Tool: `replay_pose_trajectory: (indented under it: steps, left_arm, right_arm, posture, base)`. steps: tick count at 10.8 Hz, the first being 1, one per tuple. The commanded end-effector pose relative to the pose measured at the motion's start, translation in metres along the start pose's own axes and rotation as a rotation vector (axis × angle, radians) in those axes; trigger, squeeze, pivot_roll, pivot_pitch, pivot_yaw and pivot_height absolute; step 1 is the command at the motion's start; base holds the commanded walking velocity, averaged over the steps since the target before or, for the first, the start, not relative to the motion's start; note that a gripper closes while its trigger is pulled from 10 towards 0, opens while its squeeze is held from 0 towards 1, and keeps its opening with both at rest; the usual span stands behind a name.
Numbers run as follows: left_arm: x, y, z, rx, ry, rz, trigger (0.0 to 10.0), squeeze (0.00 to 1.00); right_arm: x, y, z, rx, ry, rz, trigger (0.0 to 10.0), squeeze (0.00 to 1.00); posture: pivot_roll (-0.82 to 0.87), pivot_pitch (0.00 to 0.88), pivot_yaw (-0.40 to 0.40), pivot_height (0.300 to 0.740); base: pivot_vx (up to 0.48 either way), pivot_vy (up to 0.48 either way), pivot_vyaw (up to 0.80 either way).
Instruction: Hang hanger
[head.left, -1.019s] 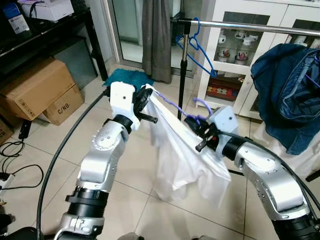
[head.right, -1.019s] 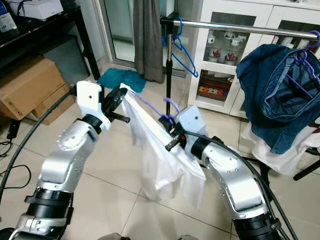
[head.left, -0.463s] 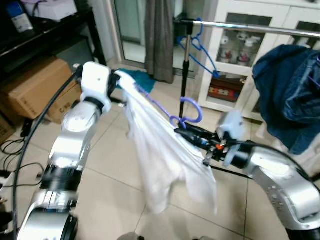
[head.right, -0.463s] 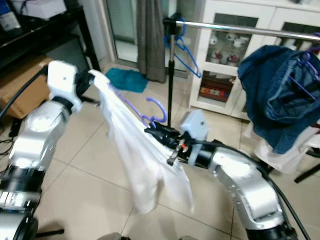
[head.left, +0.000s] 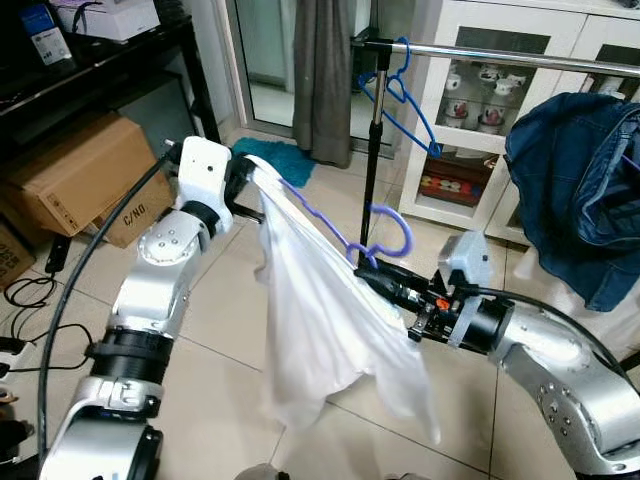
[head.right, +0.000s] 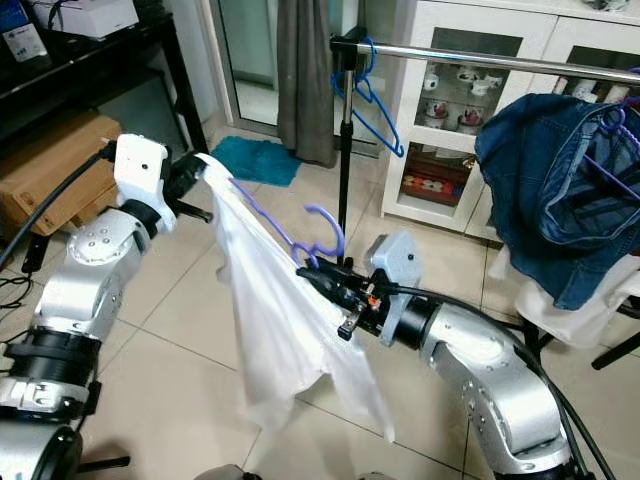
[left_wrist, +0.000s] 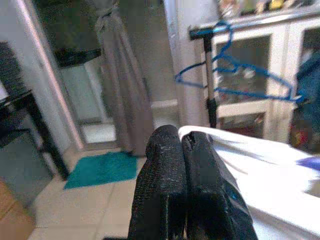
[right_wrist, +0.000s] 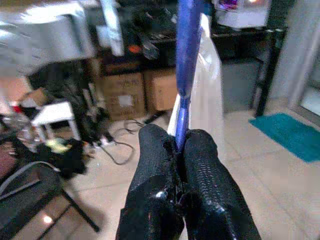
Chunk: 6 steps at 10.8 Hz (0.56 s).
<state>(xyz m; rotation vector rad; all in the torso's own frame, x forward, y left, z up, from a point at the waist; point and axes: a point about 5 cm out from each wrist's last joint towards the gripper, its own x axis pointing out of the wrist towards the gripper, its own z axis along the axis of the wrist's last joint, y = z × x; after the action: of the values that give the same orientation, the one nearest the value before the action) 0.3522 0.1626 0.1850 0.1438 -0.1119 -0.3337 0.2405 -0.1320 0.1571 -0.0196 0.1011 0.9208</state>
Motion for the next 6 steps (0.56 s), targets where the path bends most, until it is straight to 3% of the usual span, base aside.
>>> replay_pose_trajectory:
  steps: [1, 3, 4, 6]
  left_arm:
    - [-0.002, 0.006, 0.015, -0.013, -0.077, 0.014, 0.0, 0.0]
    - [-0.001, -0.009, 0.02, -0.056, -0.112, -0.082, 0.0, 0.0]
    - [-0.002, -0.015, 0.018, -0.055, -0.101, -0.123, 0.0, 0.0]
    - [-0.004, -0.006, 0.022, -0.018, -0.104, -0.102, 0.0, 0.0]
  right_arm:
    - [0.001, -0.003, -0.004, -0.006, 0.034, -0.045, 0.0, 0.0]
    - [0.008, -0.013, -0.004, -0.005, 0.025, -0.171, 0.0, 0.0]
    - [0.013, -0.017, 0.002, 0.027, -0.034, -0.231, 0.0, 0.0]
    - [0.017, -0.018, 0.002, 0.011, -0.037, -0.244, 0.0, 0.0]
  posture:
    - [-0.1, 0.0, 0.068, 0.74]
    - [-0.1, 0.0, 0.065, 0.74]
    - [-0.1, 0.0, 0.063, 0.74]
    - [-0.09, 0.0, 0.059, 0.74]
  base:
    - [0.0, 0.0, 0.0]
    - [0.0, 0.0, 0.0]
    - [0.0, 0.0, 0.0]
    - [0.0, 0.0, 0.0]
